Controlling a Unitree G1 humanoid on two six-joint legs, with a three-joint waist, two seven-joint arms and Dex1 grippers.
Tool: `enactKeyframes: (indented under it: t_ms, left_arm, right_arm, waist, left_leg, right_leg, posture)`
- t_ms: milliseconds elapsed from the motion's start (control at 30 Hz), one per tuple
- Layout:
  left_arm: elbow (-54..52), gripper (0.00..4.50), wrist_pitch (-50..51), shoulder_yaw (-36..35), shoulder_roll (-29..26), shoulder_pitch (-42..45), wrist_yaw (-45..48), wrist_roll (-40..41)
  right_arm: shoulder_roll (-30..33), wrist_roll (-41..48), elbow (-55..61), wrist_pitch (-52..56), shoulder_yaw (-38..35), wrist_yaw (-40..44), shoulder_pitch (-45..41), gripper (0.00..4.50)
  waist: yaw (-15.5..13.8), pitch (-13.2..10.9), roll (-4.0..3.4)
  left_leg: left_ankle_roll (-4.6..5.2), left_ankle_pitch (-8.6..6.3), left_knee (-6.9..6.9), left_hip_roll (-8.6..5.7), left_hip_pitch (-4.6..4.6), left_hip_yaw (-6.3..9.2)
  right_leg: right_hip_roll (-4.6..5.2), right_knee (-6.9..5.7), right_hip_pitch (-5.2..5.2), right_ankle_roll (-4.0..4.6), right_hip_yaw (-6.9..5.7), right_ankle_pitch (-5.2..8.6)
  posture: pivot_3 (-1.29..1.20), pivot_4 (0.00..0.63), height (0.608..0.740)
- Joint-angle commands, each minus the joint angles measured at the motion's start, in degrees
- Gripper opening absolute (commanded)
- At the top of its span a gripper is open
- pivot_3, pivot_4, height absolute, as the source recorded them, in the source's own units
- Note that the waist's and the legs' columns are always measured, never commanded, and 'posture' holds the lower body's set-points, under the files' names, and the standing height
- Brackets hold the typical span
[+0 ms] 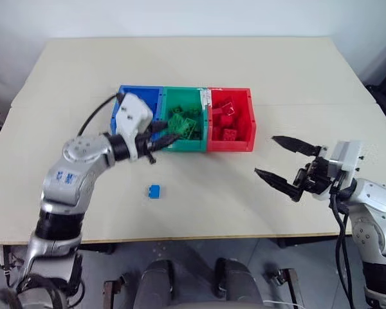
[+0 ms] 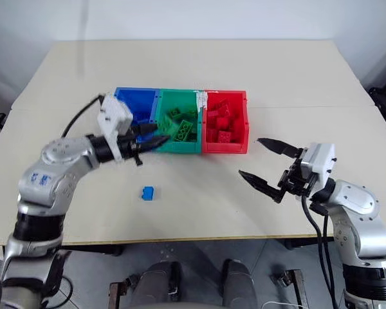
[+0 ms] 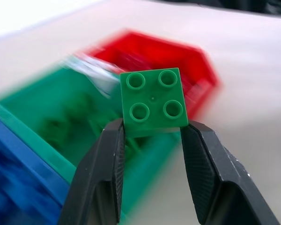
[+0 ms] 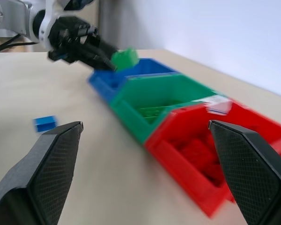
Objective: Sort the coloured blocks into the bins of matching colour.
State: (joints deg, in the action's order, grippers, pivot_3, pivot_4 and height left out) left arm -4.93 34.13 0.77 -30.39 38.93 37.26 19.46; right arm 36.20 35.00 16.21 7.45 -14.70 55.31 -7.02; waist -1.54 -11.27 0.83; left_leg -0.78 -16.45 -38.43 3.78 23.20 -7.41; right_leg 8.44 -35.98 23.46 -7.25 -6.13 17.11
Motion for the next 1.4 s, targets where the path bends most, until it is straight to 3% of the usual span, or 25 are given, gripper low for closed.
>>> enactKeyframes:
  t_ms: [33,167,267,467,700,833,900,1067,1200,1400]
  left_arm:
    - [9.99,1.43,-6.22,2.35,4.07,5.65,-1.47,-4.05]
    - [19.99,1.43,-10.38,3.74,7.22,10.06,-2.44,-7.89]
    - [21.01,2.45,-11.18,3.73,7.87,10.73,-2.47,-8.69]
    - [12.37,4.31,-15.63,-1.41,2.0,1.2,3.83,-5.48]
    - [4.21,4.31,-24.87,-14.44,-6.52,-15.92,13.83,2.47]
    - [3.2,4.41,-31.7,-25.9,-11.92,-31.81,18.31,2.87]
    - [4.46,4.41,-36.75,-29.44,-12.99,-37.29,19.37,2.04]
    - [6.35,4.41,-35.76,-36.92,-13.98,-49.76,22.2,5.45]
    - [4.41,4.41,-35.51,-37.32,-13.43,-54.19,24.16,7.26]
    - [-3.25,4.41,-32.07,-27.91,-13.05,-51.08,22.8,6.32]
  right_arm:
    - [-0.22,-0.03,2.97,-0.6,-2.07,-2.57,0.63,4.5]
    - [-0.43,-0.29,4.36,-0.64,-2.1,-4.2,1.14,4.5]
    - [-0.51,-0.19,5.29,-0.47,-2.01,-4.96,1.58,4.5]
    - [-0.46,-0.11,3.7,-0.87,0.1,-2.97,-0.01,4.5]
    - [-0.1,-0.59,-0.76,-1.44,5.36,4.72,-4.65,4.5]
    - [-0.92,-1.13,-4.33,-2.15,8.4,8.64,-7.65,4.5]
    - [-1.16,-1.31,-5.75,-2.53,9.24,10.09,-8.71,4.5]
    - [-0.09,-2.74,-9.48,-4.59,11.55,16.53,-10.44,4.5]
    - [1.2,-3.55,-12.16,-5.75,11.98,20.7,-10.99,4.5]
    - [1.33,-4.03,-13.34,-6.87,10.99,21.78,-10.7,4.5]
  waist:
    - [-0.06,0.0,0.0]
    - [0.28,0.0,0.01]
    - [0.49,0.0,0.01]
    - [0.8,0.0,0.0]
    - [1.65,0.01,0.02]
    - [1.88,0.01,0.02]
    - [2.24,0.01,0.02]
    - [1.53,0.04,0.08]
    - [1.53,0.05,0.1]
    - [1.62,0.07,0.11]
  left_leg:
    - [0.0,0.0,0.0,0.0,0.01,0.0]
    - [0.01,0.01,0.01,-0.01,0.05,-0.01]
    - [0.01,0.01,0.12,-0.01,0.03,-0.02]
    - [0.01,0.01,0.19,0.0,0.03,-0.02]
    - [0.01,0.01,0.21,0.03,0.01,-0.01]
    - [0.02,0.0,0.22,0.04,0.0,0.01]
    - [0.01,-0.02,0.26,0.06,-0.01,-0.02]
    - [0.06,-0.06,0.21,0.05,-0.01,0.02]
    - [0.1,-0.1,0.21,0.05,-0.01,0.02]
    - [0.07,-0.09,0.21,0.05,-0.03,0.02]
  right_leg:
    - [0.0,0.0,0.0,0.0,0.0,0.0]
    - [-0.01,-0.01,0.02,-0.03,-0.01,-0.02]
    - [-0.03,-0.04,0.04,-0.04,-0.01,-0.02]
    - [-0.03,-0.03,0.06,-0.05,0.0,-0.03]
    - [-0.02,-0.05,0.06,-0.05,0.01,-0.03]
    - [-0.01,-0.04,0.05,-0.05,-0.01,-0.03]
    - [-0.01,-0.03,0.08,-0.05,-0.01,-0.03]
    - [0.04,0.1,0.08,-0.03,-0.03,-0.02]
    - [0.06,0.1,0.08,-0.02,-0.03,-0.01]
    - [0.06,0.03,0.08,0.03,-0.04,-0.03]
  posture:
    - [0.0,0.15,0.74]
    - [0.0,0.15,0.74]
    - [0.0,0.15,0.74]
    - [0.0,0.15,0.74]
    - [0.0,0.15,0.74]
    - [0.0,0.15,0.74]
    - [0.0,0.15,0.74]
    - [0.0,0.15,0.74]
    - [0.0,0.15,0.74]
    - [0.0,0.15,0.74]
